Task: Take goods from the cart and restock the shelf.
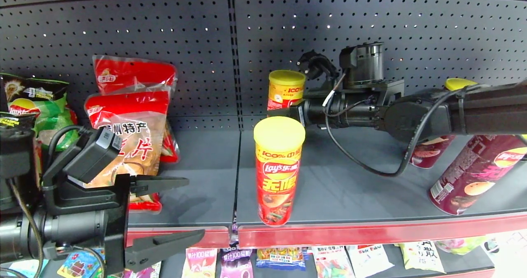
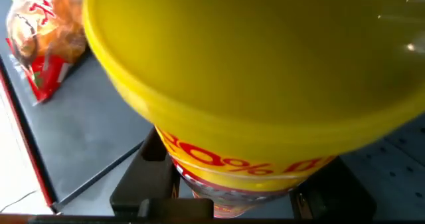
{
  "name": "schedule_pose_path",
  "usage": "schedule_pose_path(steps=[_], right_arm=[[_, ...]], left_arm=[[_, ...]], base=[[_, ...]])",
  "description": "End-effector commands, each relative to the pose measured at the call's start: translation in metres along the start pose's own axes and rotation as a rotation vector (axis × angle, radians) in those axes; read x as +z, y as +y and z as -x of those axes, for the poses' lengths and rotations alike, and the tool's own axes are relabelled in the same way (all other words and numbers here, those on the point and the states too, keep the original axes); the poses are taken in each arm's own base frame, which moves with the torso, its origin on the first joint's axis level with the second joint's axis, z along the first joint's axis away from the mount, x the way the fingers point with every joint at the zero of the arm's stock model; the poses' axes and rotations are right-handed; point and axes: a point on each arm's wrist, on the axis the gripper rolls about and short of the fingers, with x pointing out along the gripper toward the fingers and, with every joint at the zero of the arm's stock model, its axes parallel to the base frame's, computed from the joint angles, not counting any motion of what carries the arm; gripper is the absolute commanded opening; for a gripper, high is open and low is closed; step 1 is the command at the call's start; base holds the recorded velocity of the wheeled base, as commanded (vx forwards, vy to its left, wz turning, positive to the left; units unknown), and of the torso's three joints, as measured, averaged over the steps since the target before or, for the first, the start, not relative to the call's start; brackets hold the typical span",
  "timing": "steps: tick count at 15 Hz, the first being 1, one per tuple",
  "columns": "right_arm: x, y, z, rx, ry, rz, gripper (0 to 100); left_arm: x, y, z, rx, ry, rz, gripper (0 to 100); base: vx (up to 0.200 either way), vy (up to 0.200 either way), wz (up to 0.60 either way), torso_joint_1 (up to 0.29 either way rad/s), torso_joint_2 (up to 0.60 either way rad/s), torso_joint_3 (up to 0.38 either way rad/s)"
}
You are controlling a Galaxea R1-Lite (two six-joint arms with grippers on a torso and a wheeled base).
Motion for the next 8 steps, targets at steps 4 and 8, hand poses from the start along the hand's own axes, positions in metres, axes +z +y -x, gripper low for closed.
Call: schedule_pose_path(steps=[4, 8], right_arm=[[0.0001, -0.0090, -0.0073, -0.014, -0.008, 0.000, 0], [-0.0002, -0.0040, -0.0067, -0.006, -0.004, 0.000, 0]], left_arm=[[-0.0002, 0.0009, -0.0010, -0.001, 0.003, 0.003, 100], [0.0000, 0.0007, -0.0008, 0.001, 0.002, 0.002, 100]], base=[[0.000, 0.000, 0.00, 0.000, 0.00, 0.000], [0.000, 0.000, 0.00, 0.000, 0.00, 0.000]])
